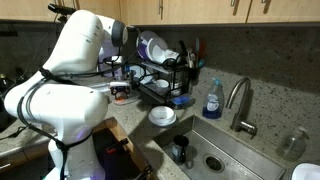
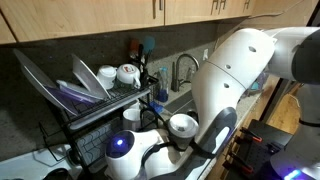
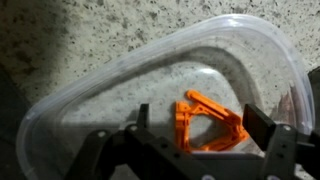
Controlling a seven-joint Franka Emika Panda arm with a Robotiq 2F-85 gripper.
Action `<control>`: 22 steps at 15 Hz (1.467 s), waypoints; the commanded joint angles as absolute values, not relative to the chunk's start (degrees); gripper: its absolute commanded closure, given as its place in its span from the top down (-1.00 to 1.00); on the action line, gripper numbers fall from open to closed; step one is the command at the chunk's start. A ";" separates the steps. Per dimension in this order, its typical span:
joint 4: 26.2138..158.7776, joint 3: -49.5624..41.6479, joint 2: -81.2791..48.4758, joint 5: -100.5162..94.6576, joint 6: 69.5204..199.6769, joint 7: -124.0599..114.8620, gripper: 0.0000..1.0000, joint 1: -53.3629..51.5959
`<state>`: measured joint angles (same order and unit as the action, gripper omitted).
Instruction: Remove the orange object from the clear bowl
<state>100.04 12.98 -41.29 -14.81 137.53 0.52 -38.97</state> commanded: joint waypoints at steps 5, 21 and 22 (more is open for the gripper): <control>97.44 12.96 -42.31 -14.17 136.64 -1.00 0.90 -39.14; 94.39 11.46 -44.82 -14.69 136.69 -3.74 -0.43 -40.40; 94.25 11.44 -44.97 -14.63 136.51 -3.68 -0.55 -40.42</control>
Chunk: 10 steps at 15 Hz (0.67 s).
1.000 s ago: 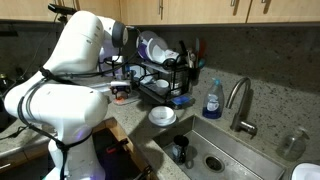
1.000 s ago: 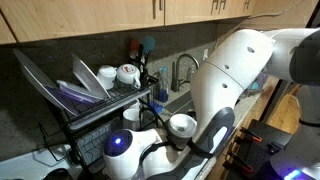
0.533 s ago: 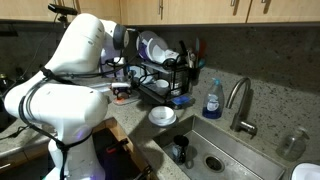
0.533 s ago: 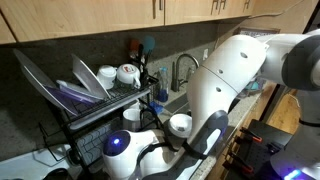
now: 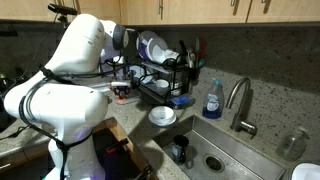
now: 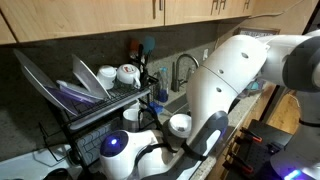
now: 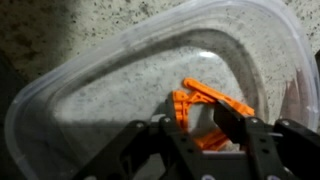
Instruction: Remove the orange object from the clear bowl
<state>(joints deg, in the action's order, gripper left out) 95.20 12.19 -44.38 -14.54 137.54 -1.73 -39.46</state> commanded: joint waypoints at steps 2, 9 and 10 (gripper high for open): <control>94.03 11.43 -45.19 -14.53 136.20 -3.62 -0.85 -40.39; 94.25 11.17 -44.83 -14.63 135.70 -4.67 -0.91 -40.54; 94.77 11.33 -44.16 -14.63 135.75 -4.58 -0.97 -40.48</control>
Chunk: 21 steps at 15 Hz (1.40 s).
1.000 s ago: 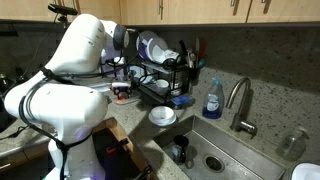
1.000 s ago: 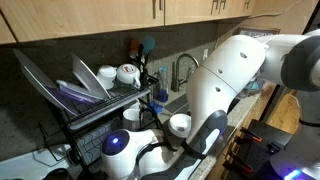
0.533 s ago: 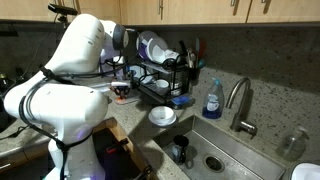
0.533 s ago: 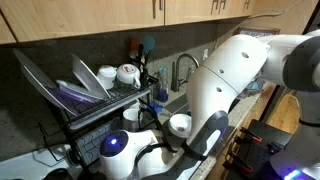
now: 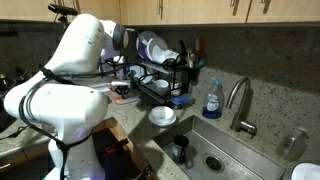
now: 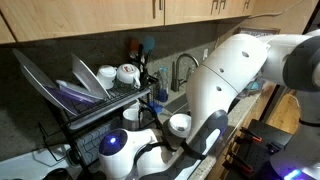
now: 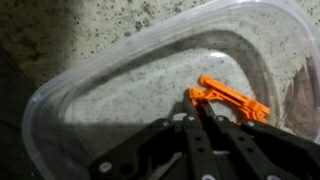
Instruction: Remove the orange object from the clear bowl
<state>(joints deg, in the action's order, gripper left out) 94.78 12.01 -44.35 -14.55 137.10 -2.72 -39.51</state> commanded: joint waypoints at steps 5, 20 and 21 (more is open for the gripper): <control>96.98 11.26 -40.86 -15.20 135.28 -5.14 -0.91 -41.05; 101.30 13.82 -29.61 -14.98 123.32 -5.72 -0.91 -42.87; 102.04 14.48 -29.01 -14.53 123.35 -5.31 -0.91 -42.68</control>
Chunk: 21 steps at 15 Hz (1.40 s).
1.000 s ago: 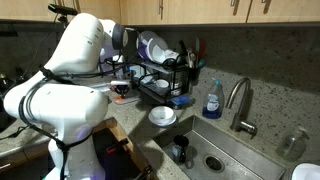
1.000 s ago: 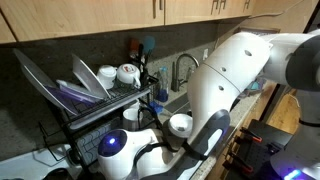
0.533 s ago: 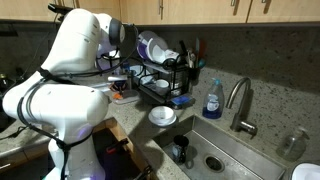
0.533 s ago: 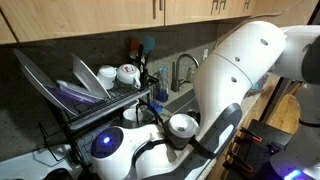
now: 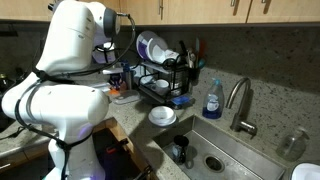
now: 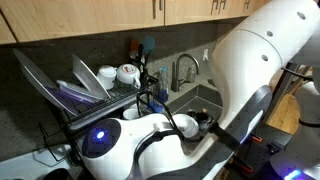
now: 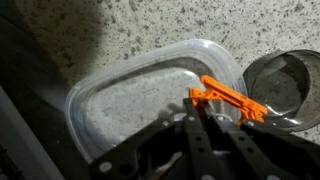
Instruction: Remove the orange object from the clear bowl
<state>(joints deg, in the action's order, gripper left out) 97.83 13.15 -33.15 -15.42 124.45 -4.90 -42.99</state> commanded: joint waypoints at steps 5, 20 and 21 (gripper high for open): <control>104.00 17.05 -28.42 -11.80 123.40 -3.42 -0.91 -41.95; 100.75 20.00 -35.04 -7.38 122.90 4.06 -0.91 -42.01; 100.57 20.07 -35.22 -7.32 122.89 4.17 -0.89 -42.01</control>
